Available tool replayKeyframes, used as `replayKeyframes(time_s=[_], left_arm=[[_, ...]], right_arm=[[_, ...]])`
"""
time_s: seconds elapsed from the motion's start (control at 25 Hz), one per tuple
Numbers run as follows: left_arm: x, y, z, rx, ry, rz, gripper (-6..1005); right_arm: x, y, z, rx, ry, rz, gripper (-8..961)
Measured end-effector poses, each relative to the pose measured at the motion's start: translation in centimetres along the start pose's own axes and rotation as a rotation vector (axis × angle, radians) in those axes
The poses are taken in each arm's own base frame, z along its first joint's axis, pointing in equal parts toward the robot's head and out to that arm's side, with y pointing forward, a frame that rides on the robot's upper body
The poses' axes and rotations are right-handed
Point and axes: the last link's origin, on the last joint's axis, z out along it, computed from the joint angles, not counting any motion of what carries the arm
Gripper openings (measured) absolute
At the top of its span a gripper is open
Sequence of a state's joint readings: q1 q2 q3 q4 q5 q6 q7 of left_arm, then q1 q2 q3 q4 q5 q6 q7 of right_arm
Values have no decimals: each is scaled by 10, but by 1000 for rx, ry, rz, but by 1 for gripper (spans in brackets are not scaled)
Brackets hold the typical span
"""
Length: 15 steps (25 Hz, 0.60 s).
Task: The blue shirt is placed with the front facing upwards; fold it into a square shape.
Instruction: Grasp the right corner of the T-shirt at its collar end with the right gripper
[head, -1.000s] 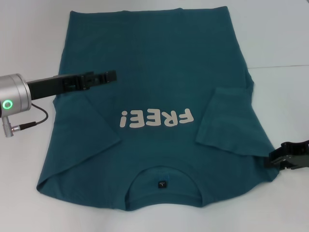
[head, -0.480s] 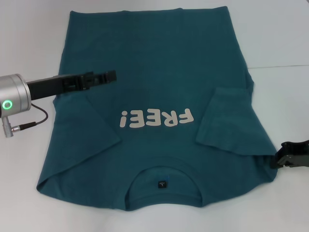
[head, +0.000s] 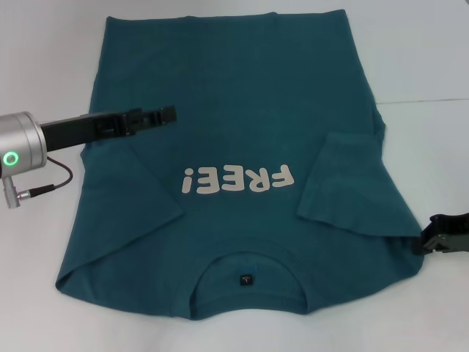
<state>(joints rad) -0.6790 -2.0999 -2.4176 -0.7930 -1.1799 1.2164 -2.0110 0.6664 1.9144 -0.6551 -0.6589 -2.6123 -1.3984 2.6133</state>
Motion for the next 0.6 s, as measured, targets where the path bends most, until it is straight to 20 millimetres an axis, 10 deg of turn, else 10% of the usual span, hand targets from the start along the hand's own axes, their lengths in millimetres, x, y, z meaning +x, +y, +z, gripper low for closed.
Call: replayKeyframes(time_s=[0.6], left_arm=[[-2, 0, -1, -2, 7, -10, 883]], right_arm=[[-1, -13, -12, 27, -39, -3, 38]])
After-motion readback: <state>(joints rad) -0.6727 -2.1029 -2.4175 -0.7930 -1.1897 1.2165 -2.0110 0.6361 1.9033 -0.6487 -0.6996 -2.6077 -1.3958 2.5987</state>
